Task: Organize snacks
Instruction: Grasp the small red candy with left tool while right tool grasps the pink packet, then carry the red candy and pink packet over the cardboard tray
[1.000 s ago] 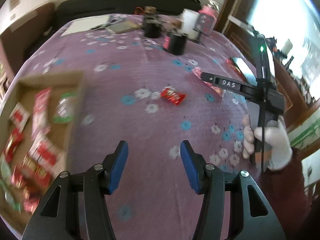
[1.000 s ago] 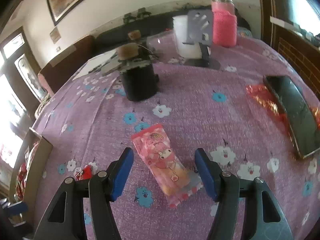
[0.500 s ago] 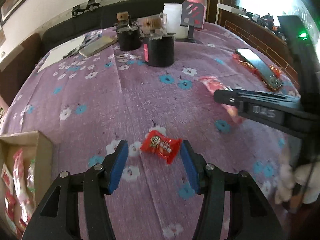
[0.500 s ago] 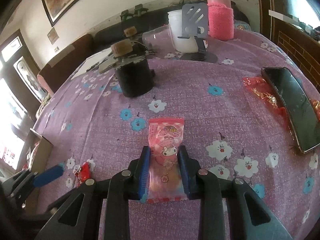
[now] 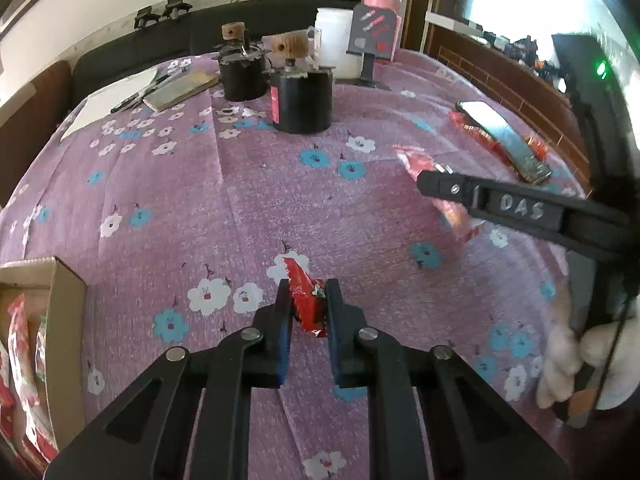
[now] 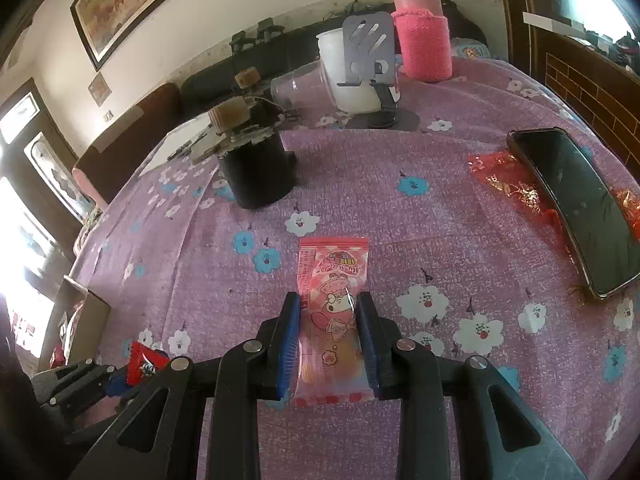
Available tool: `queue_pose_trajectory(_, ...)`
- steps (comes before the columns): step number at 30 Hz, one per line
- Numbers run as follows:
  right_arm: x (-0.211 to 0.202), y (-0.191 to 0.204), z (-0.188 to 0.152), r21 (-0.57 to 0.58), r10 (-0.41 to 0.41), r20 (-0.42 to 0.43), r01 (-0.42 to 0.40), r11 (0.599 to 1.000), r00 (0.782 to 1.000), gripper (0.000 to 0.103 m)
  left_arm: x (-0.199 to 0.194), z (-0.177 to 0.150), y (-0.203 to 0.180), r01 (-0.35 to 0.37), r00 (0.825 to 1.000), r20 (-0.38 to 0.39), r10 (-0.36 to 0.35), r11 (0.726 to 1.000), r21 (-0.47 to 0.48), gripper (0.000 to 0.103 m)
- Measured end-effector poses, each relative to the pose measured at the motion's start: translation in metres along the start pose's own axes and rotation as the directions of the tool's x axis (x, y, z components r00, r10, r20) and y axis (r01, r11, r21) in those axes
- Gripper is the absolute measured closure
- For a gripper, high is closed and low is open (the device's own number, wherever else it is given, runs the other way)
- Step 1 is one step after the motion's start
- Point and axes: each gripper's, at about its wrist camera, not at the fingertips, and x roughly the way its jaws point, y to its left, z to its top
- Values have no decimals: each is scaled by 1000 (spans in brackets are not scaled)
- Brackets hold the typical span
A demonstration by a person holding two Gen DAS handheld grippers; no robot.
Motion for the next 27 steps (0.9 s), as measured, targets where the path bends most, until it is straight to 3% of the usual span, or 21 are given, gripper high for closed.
queue_pose_trajectory(16, -13, 4, -1, 13, 71, 35, -72, 997, 997, 74, -81, -24, 1, 127, 989, 92, -118, 987, -97, 91)
queue_pose_trajectory(22, -15, 13, -5, -6, 100, 44, -99, 995, 994, 74, -117, -47, 32, 99, 989, 130, -76, 980, -174, 91)
queue_pose_trajectory(27, -17, 21, -10, -22, 99, 51, -98, 995, 994, 74, -147, -74, 73, 44, 987, 160, 0, 961, -274, 90)
